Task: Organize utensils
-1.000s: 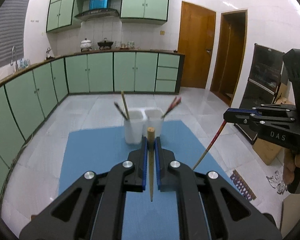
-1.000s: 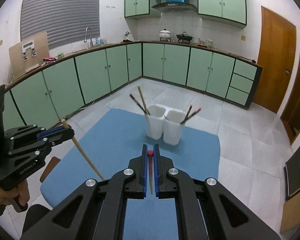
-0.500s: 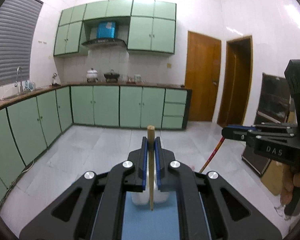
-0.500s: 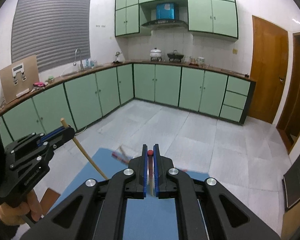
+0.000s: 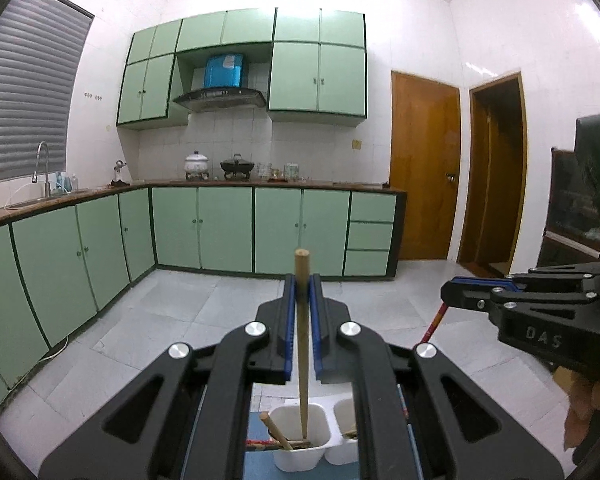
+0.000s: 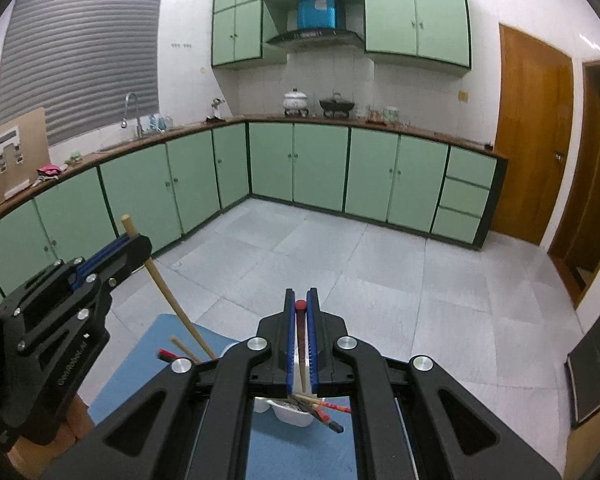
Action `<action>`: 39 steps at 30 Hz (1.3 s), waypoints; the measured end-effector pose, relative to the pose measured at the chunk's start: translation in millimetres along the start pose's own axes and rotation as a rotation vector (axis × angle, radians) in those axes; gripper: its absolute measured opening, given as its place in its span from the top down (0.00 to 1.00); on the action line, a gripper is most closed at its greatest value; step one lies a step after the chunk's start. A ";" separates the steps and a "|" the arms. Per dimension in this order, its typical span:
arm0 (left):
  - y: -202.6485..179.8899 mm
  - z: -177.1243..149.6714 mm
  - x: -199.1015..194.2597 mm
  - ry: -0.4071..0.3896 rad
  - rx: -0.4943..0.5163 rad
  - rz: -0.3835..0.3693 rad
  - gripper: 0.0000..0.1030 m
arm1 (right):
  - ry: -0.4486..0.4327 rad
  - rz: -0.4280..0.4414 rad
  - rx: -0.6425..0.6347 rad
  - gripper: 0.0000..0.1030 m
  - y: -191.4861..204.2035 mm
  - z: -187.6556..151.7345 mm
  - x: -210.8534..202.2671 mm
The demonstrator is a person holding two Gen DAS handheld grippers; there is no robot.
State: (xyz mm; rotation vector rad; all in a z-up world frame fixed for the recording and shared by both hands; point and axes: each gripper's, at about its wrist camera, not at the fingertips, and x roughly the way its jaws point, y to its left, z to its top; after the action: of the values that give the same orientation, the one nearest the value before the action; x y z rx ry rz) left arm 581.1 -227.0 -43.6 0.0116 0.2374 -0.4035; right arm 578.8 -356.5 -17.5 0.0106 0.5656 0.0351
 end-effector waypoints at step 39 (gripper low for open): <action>52.0 -89.5 -277.5 0.216 -0.069 0.076 0.15 | -0.269 0.012 0.108 0.18 53.1 -190.2 -251.3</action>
State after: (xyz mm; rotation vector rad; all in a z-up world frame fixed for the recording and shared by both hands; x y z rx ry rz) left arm 333.5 -66.5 -68.3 -0.0039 0.4630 -0.3179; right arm 263.2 -312.4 -42.4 0.1218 0.2983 0.0145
